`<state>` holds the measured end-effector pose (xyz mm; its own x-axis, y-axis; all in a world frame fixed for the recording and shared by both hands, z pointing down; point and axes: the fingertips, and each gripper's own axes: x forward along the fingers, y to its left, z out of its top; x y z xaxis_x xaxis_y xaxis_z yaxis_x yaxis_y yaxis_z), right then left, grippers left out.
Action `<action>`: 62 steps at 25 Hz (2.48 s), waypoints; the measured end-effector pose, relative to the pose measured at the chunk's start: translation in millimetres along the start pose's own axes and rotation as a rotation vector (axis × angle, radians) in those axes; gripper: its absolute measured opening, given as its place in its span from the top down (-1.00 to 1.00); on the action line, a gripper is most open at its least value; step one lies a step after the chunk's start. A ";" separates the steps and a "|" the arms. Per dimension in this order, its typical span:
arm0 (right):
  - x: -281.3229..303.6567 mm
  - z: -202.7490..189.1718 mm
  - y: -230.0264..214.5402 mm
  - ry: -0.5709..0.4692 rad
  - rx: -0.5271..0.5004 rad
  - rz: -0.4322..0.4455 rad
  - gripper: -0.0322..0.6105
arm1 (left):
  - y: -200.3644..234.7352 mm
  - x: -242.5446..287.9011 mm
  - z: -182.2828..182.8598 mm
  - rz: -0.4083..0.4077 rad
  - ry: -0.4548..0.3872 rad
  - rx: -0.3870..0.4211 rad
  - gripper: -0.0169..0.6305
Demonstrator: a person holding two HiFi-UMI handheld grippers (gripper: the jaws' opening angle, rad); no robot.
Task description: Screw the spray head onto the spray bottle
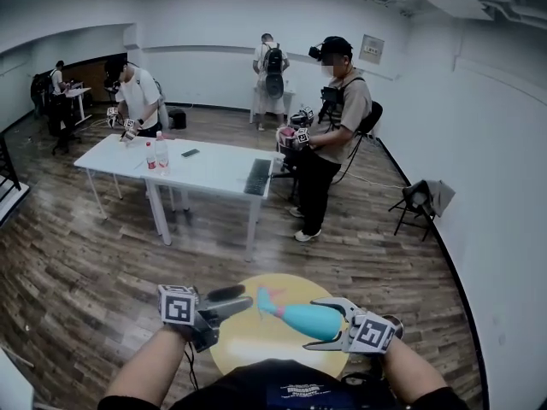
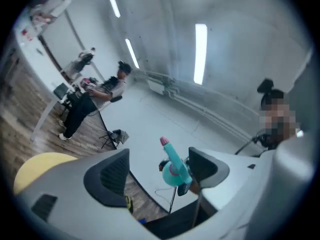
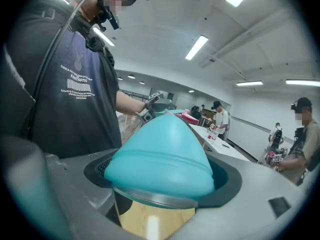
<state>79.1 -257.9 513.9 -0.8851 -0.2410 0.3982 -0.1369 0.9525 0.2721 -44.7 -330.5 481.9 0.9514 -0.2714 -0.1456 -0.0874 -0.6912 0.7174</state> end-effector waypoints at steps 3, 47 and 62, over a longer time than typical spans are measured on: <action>-25.4 -20.1 -20.6 -0.001 0.051 -0.080 -0.55 | 30.9 -91.1 32.4 0.089 -0.268 -0.154 -0.27; 2.9 -0.4 10.7 0.005 0.013 0.119 -0.55 | -53.0 83.0 -44.1 -0.146 0.235 0.258 0.36; -5.6 -12.3 7.6 -0.025 0.088 0.137 -0.55 | -17.1 7.2 -34.8 -0.047 0.054 0.116 -0.01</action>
<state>88.5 -251.6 524.6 -0.9086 -0.1038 0.4045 -0.0513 0.9890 0.1386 -26.1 -297.4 492.2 0.9695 -0.2027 -0.1376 -0.0732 -0.7757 0.6268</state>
